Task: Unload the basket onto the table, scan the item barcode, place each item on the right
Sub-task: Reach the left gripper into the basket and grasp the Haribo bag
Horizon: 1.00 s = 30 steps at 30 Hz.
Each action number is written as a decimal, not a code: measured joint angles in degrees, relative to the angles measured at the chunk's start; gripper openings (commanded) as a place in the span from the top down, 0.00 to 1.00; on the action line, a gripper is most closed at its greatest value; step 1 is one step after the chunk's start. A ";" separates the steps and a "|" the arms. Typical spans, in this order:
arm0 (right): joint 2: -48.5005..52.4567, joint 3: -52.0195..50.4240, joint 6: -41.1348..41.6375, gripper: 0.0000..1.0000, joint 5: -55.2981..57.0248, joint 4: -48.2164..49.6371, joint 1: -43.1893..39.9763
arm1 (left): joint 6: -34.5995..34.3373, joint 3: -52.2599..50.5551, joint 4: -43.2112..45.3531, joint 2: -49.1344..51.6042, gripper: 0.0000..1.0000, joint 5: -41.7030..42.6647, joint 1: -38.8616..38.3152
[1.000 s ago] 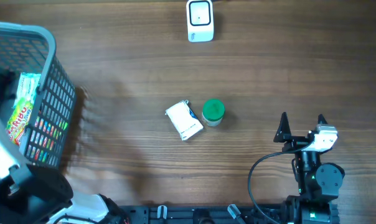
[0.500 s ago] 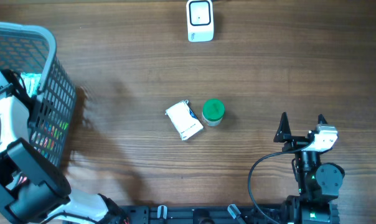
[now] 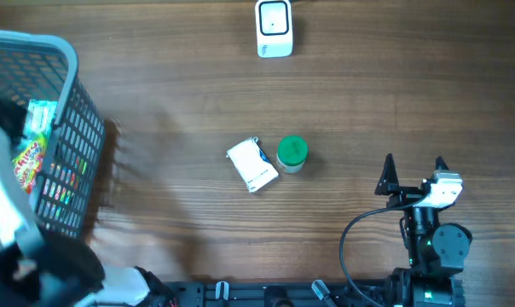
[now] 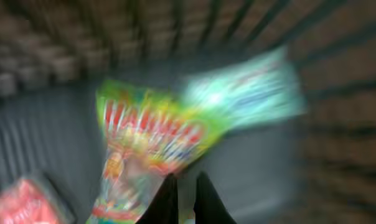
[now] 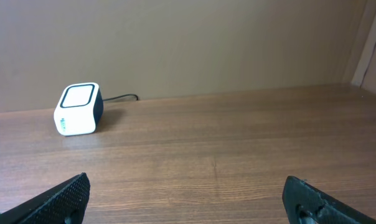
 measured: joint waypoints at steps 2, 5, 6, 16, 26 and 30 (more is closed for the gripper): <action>0.00 0.00 0.00 0.00 0.00 0.00 0.00 | -0.39 13.14 -0.20 -7.91 0.94 3.28 0.00; 0.00 0.00 -0.02 0.00 0.00 0.00 0.00 | -0.33 19.30 0.55 -17.57 0.19 5.09 -0.04; 0.00 0.00 0.00 0.00 0.00 0.00 0.00 | -0.48 20.26 -1.92 -20.06 0.00 4.57 -0.04; 0.00 0.00 -0.02 0.00 0.00 0.02 0.00 | 1.29 10.14 -11.39 7.43 0.00 2.40 -0.07; 0.00 0.00 -0.02 0.01 0.00 0.00 0.00 | 4.22 10.21 -20.68 26.99 0.00 -5.05 -0.07; 0.00 0.00 0.00 0.00 0.00 0.00 0.00 | 4.35 5.90 -18.80 26.64 0.74 -7.87 -0.04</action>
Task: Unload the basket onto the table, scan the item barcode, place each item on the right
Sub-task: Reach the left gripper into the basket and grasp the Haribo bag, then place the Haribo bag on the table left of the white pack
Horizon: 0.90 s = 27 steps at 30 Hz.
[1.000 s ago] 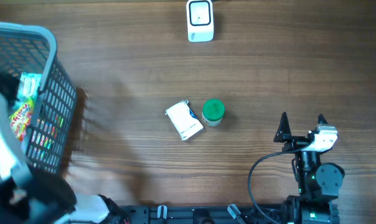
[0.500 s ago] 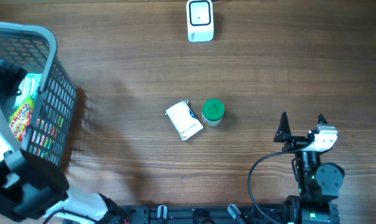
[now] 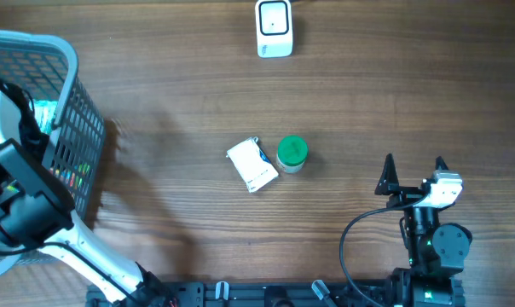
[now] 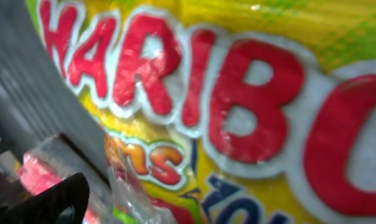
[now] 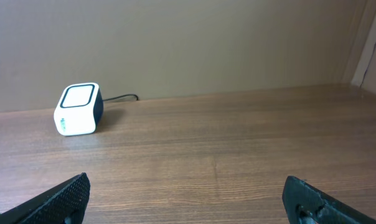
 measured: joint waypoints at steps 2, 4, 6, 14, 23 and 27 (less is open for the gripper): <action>0.00 0.00 -0.02 0.00 0.02 0.00 0.00 | 0.20 -3.69 1.64 -0.83 0.96 -0.96 -0.07; 0.00 0.00 0.00 0.00 0.00 0.00 0.00 | 0.50 -6.14 2.05 -0.98 0.96 -3.72 -0.07; 0.00 0.00 0.00 0.00 0.00 0.00 0.00 | 0.55 -6.91 2.03 -0.98 0.96 -4.72 -0.07; 0.00 0.00 -0.02 0.00 0.00 0.02 0.00 | 0.55 4.92 -3.34 -2.40 0.96 2.40 0.00; 0.00 0.00 -0.02 0.00 0.02 0.00 0.00 | 0.52 10.38 1.95 -30.67 0.96 13.49 0.02; 0.00 0.00 0.00 0.00 0.00 0.02 0.00 | 0.50 10.36 5.70 -41.40 0.96 28.55 0.09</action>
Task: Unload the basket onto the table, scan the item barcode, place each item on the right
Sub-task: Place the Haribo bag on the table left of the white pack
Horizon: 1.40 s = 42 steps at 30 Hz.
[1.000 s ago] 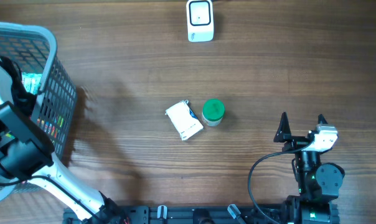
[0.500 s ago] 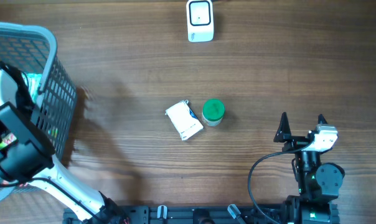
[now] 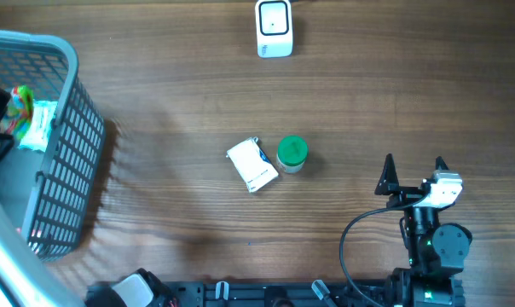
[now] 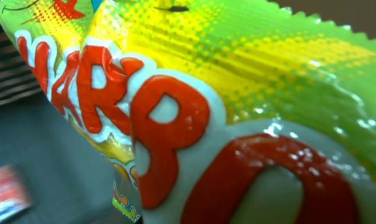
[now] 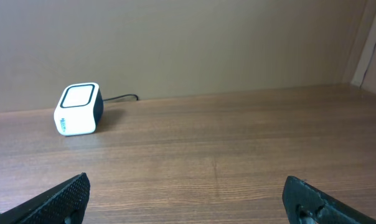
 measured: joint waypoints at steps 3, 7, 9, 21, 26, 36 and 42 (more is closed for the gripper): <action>0.00 0.00 -0.02 0.00 0.00 -0.02 0.00 | 0.00 0.02 0.61 -8.92 0.96 10.25 -1.49; 0.00 0.00 0.00 0.00 0.02 -0.02 0.00 | 2.32 0.22 -5.60 -14.25 0.96 14.53 -11.65; 0.00 0.00 -0.02 0.00 0.02 0.02 0.00 | 4.09 -1.55 -7.58 -13.81 0.96 15.30 -21.44; 0.00 0.00 -0.02 0.00 0.02 0.00 0.00 | -17.66 -42.23 6.08 -1.64 0.96 -9.66 -53.83; 0.00 0.00 0.00 0.00 0.00 0.00 0.00 | -25.40 -45.03 10.21 7.80 0.69 -15.32 -60.98; 0.00 0.00 0.00 0.00 0.02 0.00 0.00 | -28.24 -41.55 9.46 7.21 0.94 -17.70 -66.01; 0.00 0.00 -0.02 0.00 0.00 0.00 0.00 | -30.99 -41.55 10.58 7.08 0.96 -17.73 -66.01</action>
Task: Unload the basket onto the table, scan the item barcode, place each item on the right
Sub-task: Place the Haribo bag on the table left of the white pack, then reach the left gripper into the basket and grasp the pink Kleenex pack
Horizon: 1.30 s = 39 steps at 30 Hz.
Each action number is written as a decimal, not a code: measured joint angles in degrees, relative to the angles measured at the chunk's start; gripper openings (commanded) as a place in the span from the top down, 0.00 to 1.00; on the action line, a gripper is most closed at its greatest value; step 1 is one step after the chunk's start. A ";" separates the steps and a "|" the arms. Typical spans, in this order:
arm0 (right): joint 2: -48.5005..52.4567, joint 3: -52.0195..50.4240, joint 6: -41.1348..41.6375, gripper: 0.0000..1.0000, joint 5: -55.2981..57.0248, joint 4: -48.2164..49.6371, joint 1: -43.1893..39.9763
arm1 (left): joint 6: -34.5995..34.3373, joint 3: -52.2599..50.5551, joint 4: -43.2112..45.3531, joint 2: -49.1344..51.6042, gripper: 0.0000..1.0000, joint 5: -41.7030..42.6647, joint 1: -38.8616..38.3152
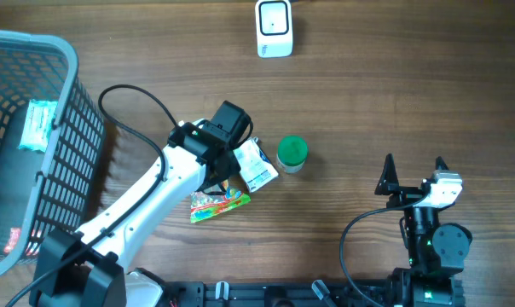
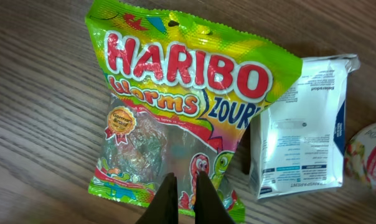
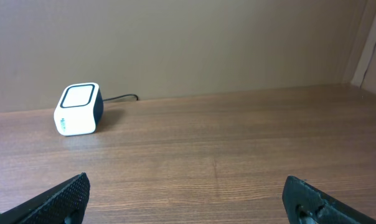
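A green and yellow Haribo bag [image 1: 219, 205] [image 2: 182, 99] lies flat on the wooden table, label up. My left gripper [image 1: 223, 186] [image 2: 185, 180] is over the bag's lower part, its fingers shut together on the film. Touching the bag's right side is a white packet [image 1: 257, 166] [image 2: 303, 124], and beyond it stands a green-lidded jar [image 1: 292, 153] [image 2: 371, 155]. The white scanner [image 1: 274, 28] [image 3: 78, 109] stands at the far edge of the table. At the near right my right gripper [image 1: 413, 166] [image 3: 188, 193] stands open and empty.
A grey wire basket [image 1: 70, 51] fills the left edge, holding a teal packet [image 1: 37, 124] and a red item [image 1: 14, 243]. The scanner's cable runs off behind it. My left arm stretches from the near left across to the table's middle.
My left gripper was inside the basket with the Haribo bag held close to the camera. Now the bag lies on the table beside the white packet, the fingers still on it. The right arm has not moved.
My left gripper was shut above the Haribo bag in the basket. Then it was open right against the bag, then holding it up in the basket. Now the bag rests mid-table next to the white packet. The right gripper stayed open throughout.
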 measured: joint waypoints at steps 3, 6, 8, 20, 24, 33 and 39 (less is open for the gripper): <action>0.00 0.00 0.00 0.00 0.00 0.00 0.00 | -1.75 -4.02 8.00 0.00 0.96 1.18 0.00; 0.00 0.00 0.02 0.00 0.02 0.00 0.00 | -3.10 -10.64 14.84 0.00 0.96 4.66 0.00; 0.00 0.00 0.00 0.00 0.00 0.00 0.00 | -5.16 -14.62 15.69 0.00 0.96 5.97 0.00; 0.00 0.00 0.00 0.00 0.00 -0.02 0.00 | 1.18 -2.27 8.76 -9.75 0.00 -0.46 -0.04; 0.00 0.00 0.00 0.00 0.00 -0.02 0.00 | 8.70 12.94 8.22 -17.49 0.00 -9.05 2.95; 0.00 0.00 0.00 0.00 0.00 -0.02 0.00 | 5.97 25.77 2.21 -19.58 0.00 -11.93 40.89; 0.00 0.00 0.02 0.00 0.00 -0.02 0.00 | 0.48 26.18 -2.73 -15.50 0.00 0.55 71.47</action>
